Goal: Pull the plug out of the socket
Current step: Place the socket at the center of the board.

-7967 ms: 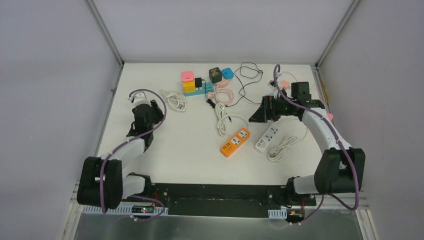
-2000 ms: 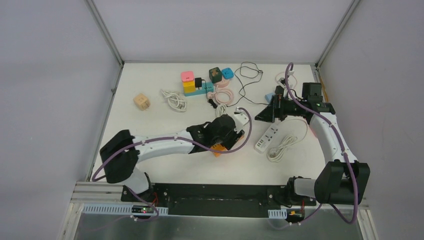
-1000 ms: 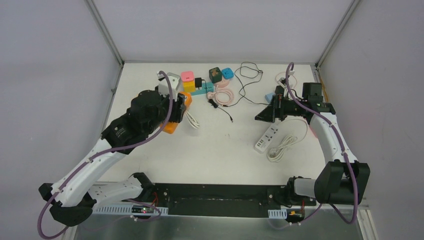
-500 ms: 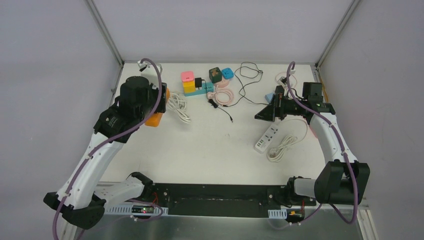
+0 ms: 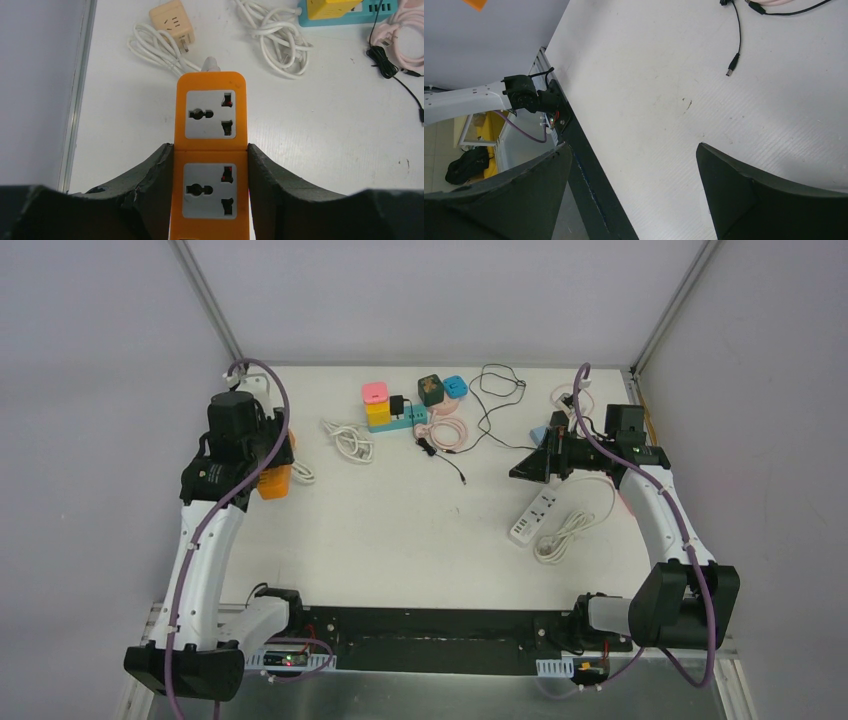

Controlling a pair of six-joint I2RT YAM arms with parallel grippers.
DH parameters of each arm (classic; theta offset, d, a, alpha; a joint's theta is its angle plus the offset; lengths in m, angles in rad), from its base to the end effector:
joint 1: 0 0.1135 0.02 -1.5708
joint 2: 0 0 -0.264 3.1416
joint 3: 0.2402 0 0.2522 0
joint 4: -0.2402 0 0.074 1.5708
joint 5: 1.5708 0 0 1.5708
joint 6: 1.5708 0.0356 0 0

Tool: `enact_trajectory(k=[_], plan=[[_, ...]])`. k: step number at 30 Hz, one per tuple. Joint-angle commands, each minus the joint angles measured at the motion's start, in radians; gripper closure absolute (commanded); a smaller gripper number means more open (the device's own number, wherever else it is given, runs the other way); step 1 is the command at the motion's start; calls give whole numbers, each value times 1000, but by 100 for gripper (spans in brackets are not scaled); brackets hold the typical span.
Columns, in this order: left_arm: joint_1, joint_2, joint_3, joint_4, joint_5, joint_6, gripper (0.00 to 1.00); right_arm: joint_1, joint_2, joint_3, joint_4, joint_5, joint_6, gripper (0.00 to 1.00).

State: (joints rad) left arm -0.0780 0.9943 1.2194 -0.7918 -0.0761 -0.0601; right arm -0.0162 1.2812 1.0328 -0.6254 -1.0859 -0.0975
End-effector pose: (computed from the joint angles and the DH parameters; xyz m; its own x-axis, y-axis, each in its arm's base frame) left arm 0.1935 -0.0124 0.3892 -0.5351 -0.0182 -0.8446 -0.0184 0.9998 -0.0099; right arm 0.2554 0.0274 0.2950 -0.7085 -0.0339 -0.7049 -0.6323 0.4742 0.6127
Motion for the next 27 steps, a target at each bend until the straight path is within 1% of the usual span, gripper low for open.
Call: enact_trajectory(k=[1,4,7,9,11,19,27], plan=[[50,-7,-33,112,9,-17,100,-1,-22,1,35,-16,0,0],[72,2,-54,133,-4,-26,100,-1,-22,1,35,-18,0,0],[118,20,-78,151,-33,-39,100,0,-25,1,35,-23,2,0],[161,38,-103,175,-46,-67,100,1,-26,0,35,-26,4,0],[212,63,-117,191,-24,-98,100,2,-29,0,37,-30,7,0],[289,194,-138,219,-65,-127,100,15,-41,-4,47,-26,12,0],[349,374,-153,254,-26,-135,100,51,-52,-4,49,-5,8,0]])
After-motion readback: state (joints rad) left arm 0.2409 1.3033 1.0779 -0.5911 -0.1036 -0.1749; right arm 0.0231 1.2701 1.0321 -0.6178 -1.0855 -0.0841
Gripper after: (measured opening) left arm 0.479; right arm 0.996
